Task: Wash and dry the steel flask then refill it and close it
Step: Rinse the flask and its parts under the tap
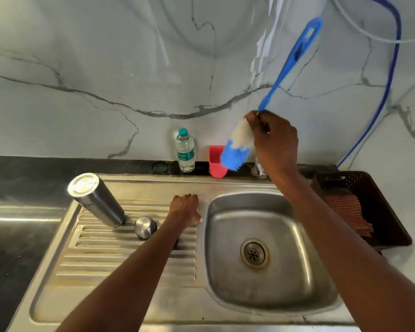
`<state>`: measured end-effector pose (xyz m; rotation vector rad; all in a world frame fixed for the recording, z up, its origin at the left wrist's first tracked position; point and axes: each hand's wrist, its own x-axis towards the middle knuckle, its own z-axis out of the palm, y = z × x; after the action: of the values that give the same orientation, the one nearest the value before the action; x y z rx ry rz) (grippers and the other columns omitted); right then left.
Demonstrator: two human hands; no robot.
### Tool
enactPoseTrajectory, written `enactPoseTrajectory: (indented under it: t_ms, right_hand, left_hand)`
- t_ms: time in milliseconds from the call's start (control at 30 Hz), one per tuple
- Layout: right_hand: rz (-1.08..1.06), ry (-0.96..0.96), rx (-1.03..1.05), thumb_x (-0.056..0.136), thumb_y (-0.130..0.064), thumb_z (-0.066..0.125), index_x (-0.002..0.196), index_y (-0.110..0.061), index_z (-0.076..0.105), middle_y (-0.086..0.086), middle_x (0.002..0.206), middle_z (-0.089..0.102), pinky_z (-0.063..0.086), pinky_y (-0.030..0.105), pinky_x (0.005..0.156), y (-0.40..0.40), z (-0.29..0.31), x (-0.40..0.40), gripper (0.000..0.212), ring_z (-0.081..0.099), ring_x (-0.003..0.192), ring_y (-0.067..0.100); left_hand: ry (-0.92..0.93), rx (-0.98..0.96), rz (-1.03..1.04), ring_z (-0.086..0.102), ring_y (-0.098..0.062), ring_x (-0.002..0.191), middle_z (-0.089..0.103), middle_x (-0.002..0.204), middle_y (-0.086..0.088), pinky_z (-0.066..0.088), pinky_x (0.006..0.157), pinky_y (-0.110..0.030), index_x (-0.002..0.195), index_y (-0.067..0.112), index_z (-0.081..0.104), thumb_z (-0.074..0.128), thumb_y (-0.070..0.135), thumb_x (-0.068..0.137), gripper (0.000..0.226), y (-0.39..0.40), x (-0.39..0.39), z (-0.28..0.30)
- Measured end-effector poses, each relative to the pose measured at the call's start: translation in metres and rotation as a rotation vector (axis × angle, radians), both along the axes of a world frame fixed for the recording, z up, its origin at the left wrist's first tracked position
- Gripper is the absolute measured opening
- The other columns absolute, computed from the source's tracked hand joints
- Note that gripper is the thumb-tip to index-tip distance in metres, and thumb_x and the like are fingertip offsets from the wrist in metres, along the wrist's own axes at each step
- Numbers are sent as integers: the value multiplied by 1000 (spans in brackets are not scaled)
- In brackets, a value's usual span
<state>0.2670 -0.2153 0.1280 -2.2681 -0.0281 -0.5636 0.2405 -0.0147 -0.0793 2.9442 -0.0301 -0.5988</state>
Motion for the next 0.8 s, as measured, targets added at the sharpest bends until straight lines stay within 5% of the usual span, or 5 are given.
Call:
enactPoseTrajectory:
  t_ms: [267,500,800]
  right_hand:
    - [-30,17,-67,106,-47,46,107,-22,73,-1,100,76,55,42,79,33,-30,78,36,68,92,29]
    - [7,163,-90,107,-42,48,117,-26,73,4,113,76,53,43,86,43,-68,104,32,66,106,35]
    - [23,331,-106,107,-41,47,116,-29,71,4,106,75,51,38,78,45,-119,114,28,67,100,33]
  left_hand:
    - [-43,123,-86,60,-30,124,57,139,-12,49,100,-38,140,13,52,80,37,89,63,-2,3,-21]
    - [-51,146,-76,64,-30,118,63,132,-13,52,94,-37,132,11,58,72,21,94,42,-8,9,-20]
    - [-102,181,-102,63,-27,125,66,132,-9,53,98,-36,132,12,59,68,13,97,37,-15,17,-20]
